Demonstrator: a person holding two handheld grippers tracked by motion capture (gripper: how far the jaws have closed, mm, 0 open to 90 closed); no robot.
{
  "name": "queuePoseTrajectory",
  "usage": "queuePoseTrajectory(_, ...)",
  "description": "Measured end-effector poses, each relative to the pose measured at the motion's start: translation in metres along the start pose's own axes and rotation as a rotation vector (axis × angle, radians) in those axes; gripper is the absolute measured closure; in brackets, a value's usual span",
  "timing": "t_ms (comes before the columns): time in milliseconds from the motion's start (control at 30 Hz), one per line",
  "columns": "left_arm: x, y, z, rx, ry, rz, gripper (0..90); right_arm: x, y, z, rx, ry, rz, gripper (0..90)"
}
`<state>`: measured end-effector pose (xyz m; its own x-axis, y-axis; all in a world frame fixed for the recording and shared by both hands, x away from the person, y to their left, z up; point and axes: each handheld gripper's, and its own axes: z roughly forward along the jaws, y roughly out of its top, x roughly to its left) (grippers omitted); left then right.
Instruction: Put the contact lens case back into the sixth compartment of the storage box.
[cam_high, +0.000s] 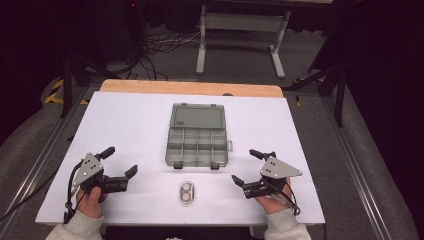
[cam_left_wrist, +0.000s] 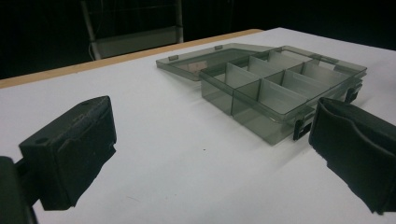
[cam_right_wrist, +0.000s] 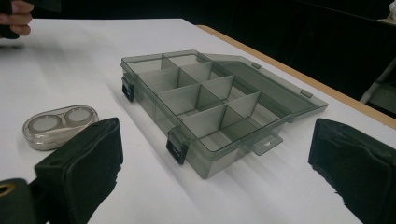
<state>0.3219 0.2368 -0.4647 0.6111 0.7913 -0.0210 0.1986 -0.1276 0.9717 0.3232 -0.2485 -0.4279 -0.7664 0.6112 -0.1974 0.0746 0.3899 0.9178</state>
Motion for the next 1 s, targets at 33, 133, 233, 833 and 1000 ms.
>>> queuePoseTrajectory(33,0.000,0.000,0.000,0.000,0.000,0.002,1.6,0.000,0.000,0.001,0.004,0.004,-0.001,3.4)
queuePoseTrajectory(133,0.000,0.000,0.000,-0.002,-0.003,0.008,1.6,0.001,0.000,0.002,0.003,-0.005,-0.005,1.4)
queuePoseTrajectory(233,0.000,0.000,-0.001,-0.006,-0.001,0.009,1.6,0.001,0.001,0.001,0.001,-0.024,-0.001,0.6)
queuePoseTrajectory(833,0.002,0.002,-0.003,-0.013,0.008,0.003,1.6,0.001,0.009,0.010,0.004,0.037,-0.002,1.2)
queuePoseTrajectory(1000,0.001,0.003,-0.003,-0.013,0.011,0.004,1.6,0.002,0.018,0.017,0.013,0.056,-0.014,1.3)
